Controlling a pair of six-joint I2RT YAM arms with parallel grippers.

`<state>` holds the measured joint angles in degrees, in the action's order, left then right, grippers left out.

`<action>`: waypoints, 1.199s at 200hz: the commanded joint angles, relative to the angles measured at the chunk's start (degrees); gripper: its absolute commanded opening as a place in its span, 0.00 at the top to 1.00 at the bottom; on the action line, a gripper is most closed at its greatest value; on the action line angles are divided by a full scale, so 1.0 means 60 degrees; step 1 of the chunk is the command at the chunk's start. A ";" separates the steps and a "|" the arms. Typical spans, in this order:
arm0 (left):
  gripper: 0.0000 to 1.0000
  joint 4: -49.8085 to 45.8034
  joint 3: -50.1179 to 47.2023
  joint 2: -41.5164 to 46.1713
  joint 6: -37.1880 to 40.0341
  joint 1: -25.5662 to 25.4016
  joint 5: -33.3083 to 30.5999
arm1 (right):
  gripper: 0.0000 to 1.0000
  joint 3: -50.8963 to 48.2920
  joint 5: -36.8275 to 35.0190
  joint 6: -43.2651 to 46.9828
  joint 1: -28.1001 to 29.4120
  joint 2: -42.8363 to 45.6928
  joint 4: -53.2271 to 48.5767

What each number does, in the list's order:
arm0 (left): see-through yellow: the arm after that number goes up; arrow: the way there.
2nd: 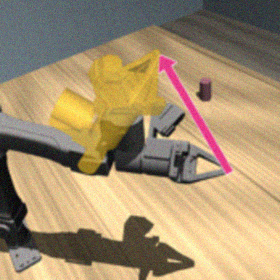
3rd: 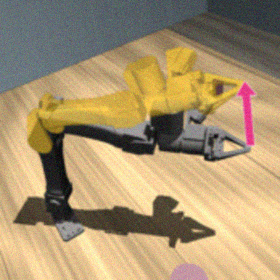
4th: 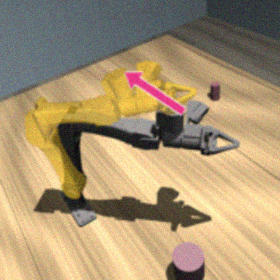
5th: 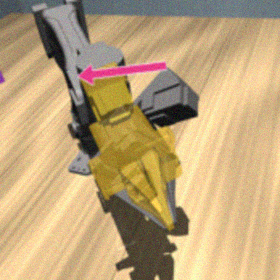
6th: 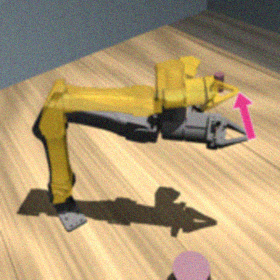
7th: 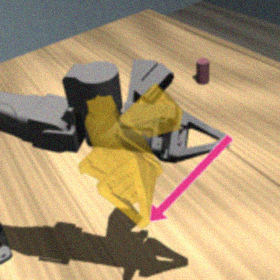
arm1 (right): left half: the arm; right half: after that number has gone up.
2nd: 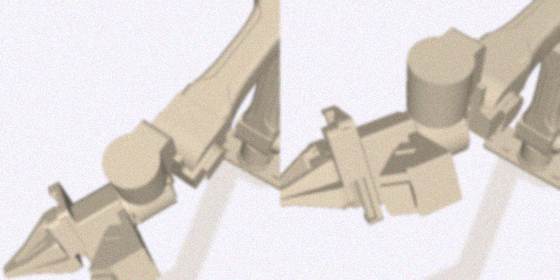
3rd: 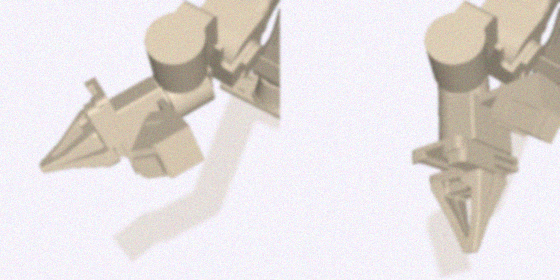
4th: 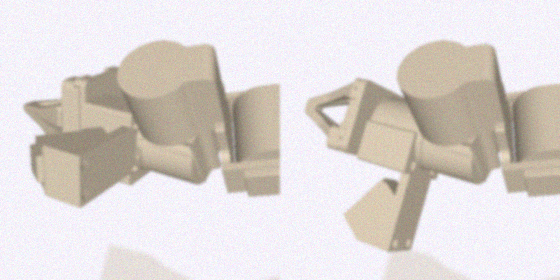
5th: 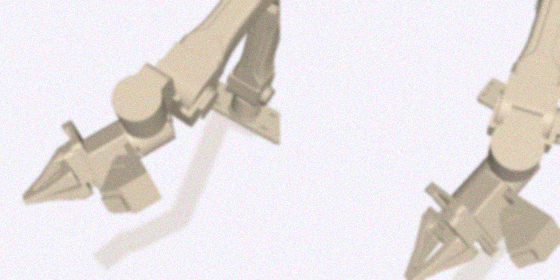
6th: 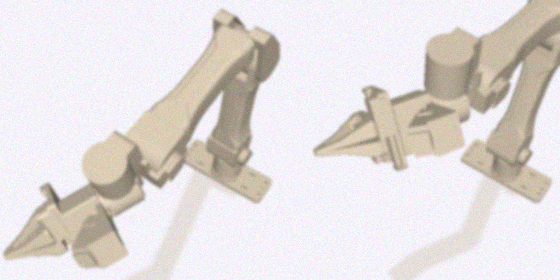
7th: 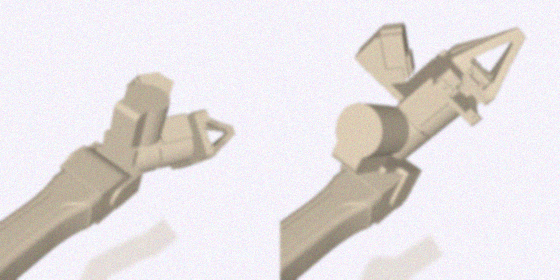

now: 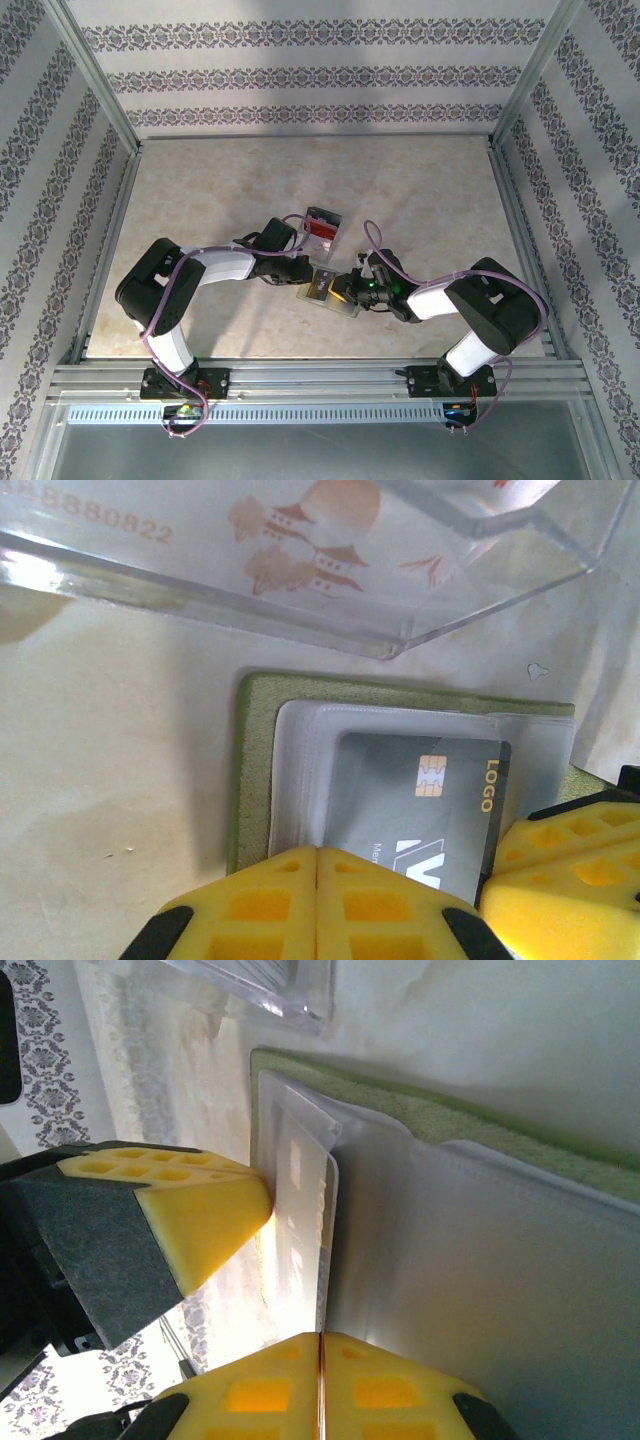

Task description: Take the credit cards out of the card holder

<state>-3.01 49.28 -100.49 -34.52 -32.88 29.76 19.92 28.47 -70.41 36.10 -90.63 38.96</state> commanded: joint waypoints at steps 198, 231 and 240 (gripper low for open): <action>0.92 -0.0964 0.0084 -0.0346 0.0334 0.0074 -0.0551 | 0.90 -0.0355 -0.0306 -0.0281 -0.0001 -0.0183 0.0586; 0.92 -0.0949 0.0077 -0.0369 0.0319 0.0074 -0.0551 | 0.96 -0.0615 -0.0364 -0.0254 -0.0055 0.0140 0.0565; 0.92 -0.0949 0.0075 -0.0354 0.0317 0.0068 -0.0553 | 0.96 -0.0714 -0.0379 -0.0225 -0.0080 0.0275 0.0499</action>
<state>-3.86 49.84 -100.68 -34.13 -32.88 29.74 17.76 27.86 -72.12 35.86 -91.09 43.13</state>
